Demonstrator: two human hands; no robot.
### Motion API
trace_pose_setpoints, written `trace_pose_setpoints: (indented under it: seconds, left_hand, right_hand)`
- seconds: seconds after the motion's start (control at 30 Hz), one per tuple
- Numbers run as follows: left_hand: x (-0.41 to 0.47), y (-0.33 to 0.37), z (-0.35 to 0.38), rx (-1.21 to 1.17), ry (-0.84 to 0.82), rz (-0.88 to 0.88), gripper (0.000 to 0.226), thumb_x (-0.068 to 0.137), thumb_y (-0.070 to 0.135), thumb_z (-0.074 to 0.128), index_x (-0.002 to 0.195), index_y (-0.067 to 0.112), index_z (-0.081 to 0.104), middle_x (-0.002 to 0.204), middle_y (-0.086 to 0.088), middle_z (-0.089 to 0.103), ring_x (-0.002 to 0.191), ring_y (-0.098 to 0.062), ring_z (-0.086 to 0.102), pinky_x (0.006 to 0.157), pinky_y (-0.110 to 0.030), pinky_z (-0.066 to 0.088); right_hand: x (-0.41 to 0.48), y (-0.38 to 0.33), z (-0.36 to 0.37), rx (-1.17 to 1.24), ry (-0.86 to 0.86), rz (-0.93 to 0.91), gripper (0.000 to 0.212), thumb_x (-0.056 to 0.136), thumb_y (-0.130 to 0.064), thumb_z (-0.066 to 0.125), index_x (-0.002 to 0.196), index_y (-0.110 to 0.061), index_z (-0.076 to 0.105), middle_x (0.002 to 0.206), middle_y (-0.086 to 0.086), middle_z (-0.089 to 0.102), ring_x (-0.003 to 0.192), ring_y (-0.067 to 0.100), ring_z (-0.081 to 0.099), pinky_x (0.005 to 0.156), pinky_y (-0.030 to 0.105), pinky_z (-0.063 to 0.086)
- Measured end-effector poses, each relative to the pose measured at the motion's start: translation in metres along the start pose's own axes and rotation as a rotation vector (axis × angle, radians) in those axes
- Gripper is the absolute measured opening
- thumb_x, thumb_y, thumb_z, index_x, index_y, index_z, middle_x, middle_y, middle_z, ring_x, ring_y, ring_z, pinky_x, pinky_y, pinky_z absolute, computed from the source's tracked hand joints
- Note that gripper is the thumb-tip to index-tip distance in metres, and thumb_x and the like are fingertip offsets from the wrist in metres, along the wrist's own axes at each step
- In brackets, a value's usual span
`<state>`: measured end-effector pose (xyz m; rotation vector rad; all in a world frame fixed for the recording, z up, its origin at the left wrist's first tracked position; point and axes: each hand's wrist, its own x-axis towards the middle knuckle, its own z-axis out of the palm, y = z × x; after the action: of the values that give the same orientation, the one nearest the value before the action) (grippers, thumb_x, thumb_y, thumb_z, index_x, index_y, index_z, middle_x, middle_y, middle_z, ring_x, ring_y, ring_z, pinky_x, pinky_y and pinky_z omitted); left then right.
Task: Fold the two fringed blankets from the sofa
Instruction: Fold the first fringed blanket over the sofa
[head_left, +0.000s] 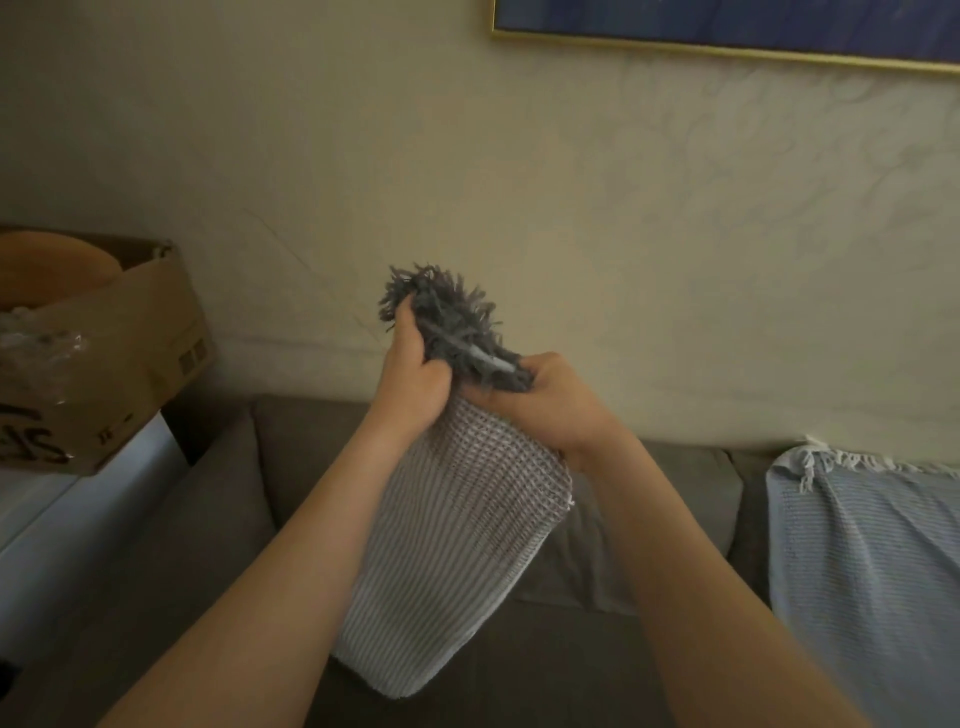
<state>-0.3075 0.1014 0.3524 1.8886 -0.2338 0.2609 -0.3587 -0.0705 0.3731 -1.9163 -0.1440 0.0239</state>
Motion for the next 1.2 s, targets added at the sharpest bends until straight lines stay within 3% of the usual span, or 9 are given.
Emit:
trace_pose_setpoints:
  seconds: [0.1,0.17,0.23,0.3,0.37,0.6,0.83,1.0,1.2]
  left_hand:
    - [-0.001,0.012,0.009,-0.058,-0.104,0.001,0.085,0.111,0.026,0.051,0.169,0.023,-0.011,0.177,0.002,0.012,0.153,-0.003,0.017,0.131,-0.033,0.014]
    - [-0.004,0.017,0.017,-0.064,-0.133,0.035,0.091,0.111,0.034,0.052,0.166,0.030,-0.020,0.178,0.003,-0.006,0.160,-0.008,0.008,0.131,-0.035,0.012]
    - [-0.006,0.017,0.027,-0.011,-0.116,0.034,0.077,0.109,0.043,0.053,0.168,0.029,0.005,0.174,-0.007,0.018,0.155,-0.023,0.036,0.128,-0.046,0.032]
    - [-0.011,0.027,0.032,-0.064,-0.164,-0.118,0.060,0.108,0.056,0.047,0.153,0.017,0.045,0.147,-0.013,0.057,0.112,-0.025,0.074,0.102,-0.053,0.059]
    - [-0.013,0.037,0.037,-0.246,-0.302,-0.330,0.063,0.105,0.066,0.044,0.128,0.013,0.069,0.117,-0.014,0.077,0.091,-0.029,0.080,0.085,-0.054,0.066]
    - [-0.007,0.051,0.035,-0.295,-0.436,-0.580,0.049,0.092,0.065,0.065,0.095,0.017,0.076,0.079,-0.008,0.074,0.075,-0.029,0.072,0.072,-0.048,0.063]
    - [-0.007,0.010,0.042,0.048,-0.468,-0.698,0.017,0.092,0.029,0.078,0.087,0.014,0.072,0.080,-0.010,0.074,0.066,-0.028,0.070,0.049,-0.035,0.059]
    - [-0.009,-0.021,0.047,0.080,-0.404,-0.760,0.017,0.101,0.013,0.069,0.085,0.010,0.065,0.069,-0.007,0.069,0.060,-0.020,0.065,0.056,-0.027,0.054]
    - [-0.005,-0.030,0.049,0.247,-0.253,-0.566,0.018,0.103,0.011,0.063,0.120,0.006,0.067,0.108,-0.012,0.069,0.097,-0.028,0.065,0.084,-0.034,0.052]
  right_hand:
    - [0.001,0.001,-0.013,0.158,0.211,0.007,0.018,0.089,-0.028,0.084,0.095,-0.010,0.083,0.091,0.009,0.081,0.091,0.029,0.079,0.083,0.051,0.065]
    - [0.007,0.004,-0.021,0.189,0.369,0.021,0.013,0.089,-0.026,0.083,0.088,-0.013,0.083,0.083,0.009,0.081,0.083,0.027,0.079,0.077,0.047,0.066]
    - [0.009,0.005,-0.024,0.106,0.454,0.009,0.024,0.088,-0.035,0.081,0.084,-0.011,0.081,0.072,0.013,0.075,0.063,0.021,0.066,0.059,0.041,0.053]
    - [0.006,0.005,-0.027,-0.028,0.510,-0.033,0.038,0.089,-0.038,0.076,0.076,-0.003,0.072,0.056,0.011,0.059,0.051,0.016,0.044,0.052,0.034,0.035]
    - [0.003,0.002,-0.029,-0.202,0.518,-0.075,0.038,0.090,-0.032,0.072,0.070,-0.001,0.064,0.051,0.004,0.054,0.046,0.014,0.043,0.048,0.031,0.032]
    - [-0.008,0.013,0.001,-0.535,0.388,-0.040,0.021,0.082,-0.032,0.067,0.070,-0.014,0.065,0.066,0.004,0.068,0.072,0.032,0.069,0.060,0.038,0.054]
    - [-0.020,0.054,0.037,-0.493,0.099,-0.113,0.017,0.087,-0.034,0.071,0.092,-0.020,0.079,0.082,-0.001,0.077,0.078,0.020,0.073,0.072,0.041,0.061]
    - [-0.033,0.063,0.035,-0.307,-0.132,-0.054,0.023,0.092,-0.022,0.075,0.114,-0.018,0.077,0.101,-0.002,0.077,0.096,0.014,0.071,0.085,0.032,0.056]
    - [-0.042,0.072,0.019,0.121,-0.742,0.220,0.064,0.100,-0.002,0.067,0.154,-0.027,0.044,0.140,0.009,0.066,0.091,0.031,0.077,0.070,0.034,0.064]
